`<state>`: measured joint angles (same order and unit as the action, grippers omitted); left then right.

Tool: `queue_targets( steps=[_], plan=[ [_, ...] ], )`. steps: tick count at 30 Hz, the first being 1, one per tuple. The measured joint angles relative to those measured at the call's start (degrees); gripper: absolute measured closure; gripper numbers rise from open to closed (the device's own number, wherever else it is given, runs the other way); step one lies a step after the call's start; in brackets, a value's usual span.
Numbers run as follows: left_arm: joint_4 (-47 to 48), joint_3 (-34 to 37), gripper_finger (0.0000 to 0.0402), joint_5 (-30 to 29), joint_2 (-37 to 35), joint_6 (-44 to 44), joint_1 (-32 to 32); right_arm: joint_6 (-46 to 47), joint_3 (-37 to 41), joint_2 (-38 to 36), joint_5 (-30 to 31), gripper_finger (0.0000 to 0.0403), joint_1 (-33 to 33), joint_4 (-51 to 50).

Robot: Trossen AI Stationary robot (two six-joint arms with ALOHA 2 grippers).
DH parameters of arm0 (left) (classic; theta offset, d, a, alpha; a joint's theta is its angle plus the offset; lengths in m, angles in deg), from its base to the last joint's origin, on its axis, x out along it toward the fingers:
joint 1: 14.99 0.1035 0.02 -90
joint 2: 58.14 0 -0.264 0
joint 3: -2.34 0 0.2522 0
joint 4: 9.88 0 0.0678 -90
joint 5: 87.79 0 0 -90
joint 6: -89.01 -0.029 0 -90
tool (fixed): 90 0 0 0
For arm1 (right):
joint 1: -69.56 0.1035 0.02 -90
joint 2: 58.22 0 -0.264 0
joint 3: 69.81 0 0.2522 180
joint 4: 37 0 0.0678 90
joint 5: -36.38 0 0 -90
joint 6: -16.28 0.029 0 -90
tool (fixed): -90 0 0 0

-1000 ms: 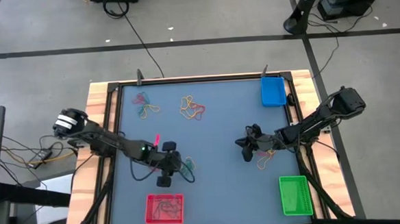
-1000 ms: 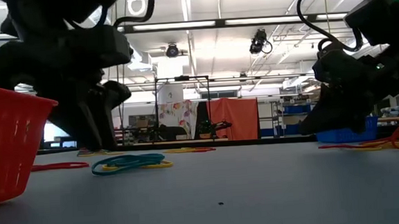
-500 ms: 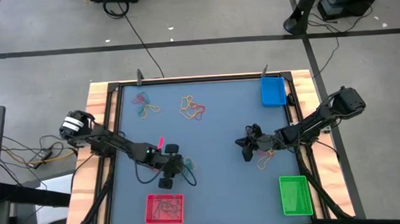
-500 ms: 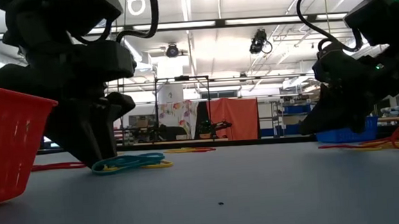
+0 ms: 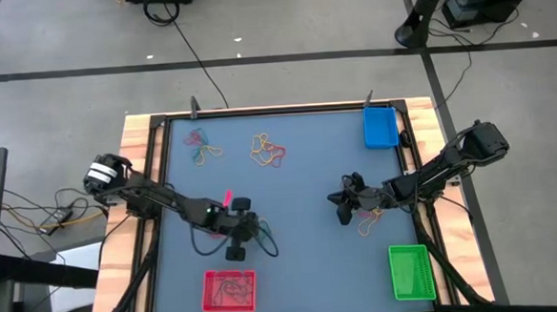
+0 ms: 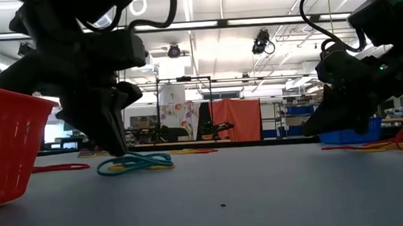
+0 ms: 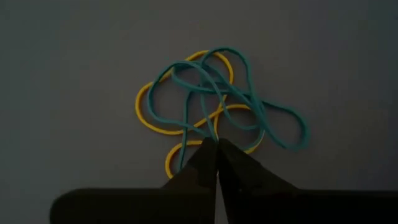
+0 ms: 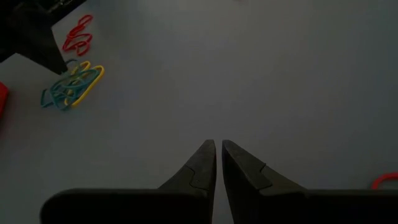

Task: Sort rubber bands into baskets
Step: Put the blue rubber band into the red bin

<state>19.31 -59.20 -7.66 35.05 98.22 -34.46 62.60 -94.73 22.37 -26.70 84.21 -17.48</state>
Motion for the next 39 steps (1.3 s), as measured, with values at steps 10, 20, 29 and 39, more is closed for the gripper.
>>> queue_targets(
  steps=[10,20,29,39],
  plan=[
    [10.2,-7.8,0.0399,-1.2,-1.9,1.4,-2.4,-0.2,0.0,0.0,-1.1,0.0362,0.0,0.0],
    [13.5,-10.7,0.0400,-3.8,-8.4,5.2,-10.0,-0.3,0.0,0.0,-1.1,0.0362,0.0,-1.0],
    [13.2,-10.7,0.0401,-8.3,-13.4,7.8,-17.1,-0.4,0.0,0.0,-1.2,0.0362,0.0,-1.1],
    [8.3,-10.6,0.0401,-15.7,-19.5,6.2,-22.0,0.0,0.0,0.0,-1.2,0.0362,0.0,-0.9]
  ],
)
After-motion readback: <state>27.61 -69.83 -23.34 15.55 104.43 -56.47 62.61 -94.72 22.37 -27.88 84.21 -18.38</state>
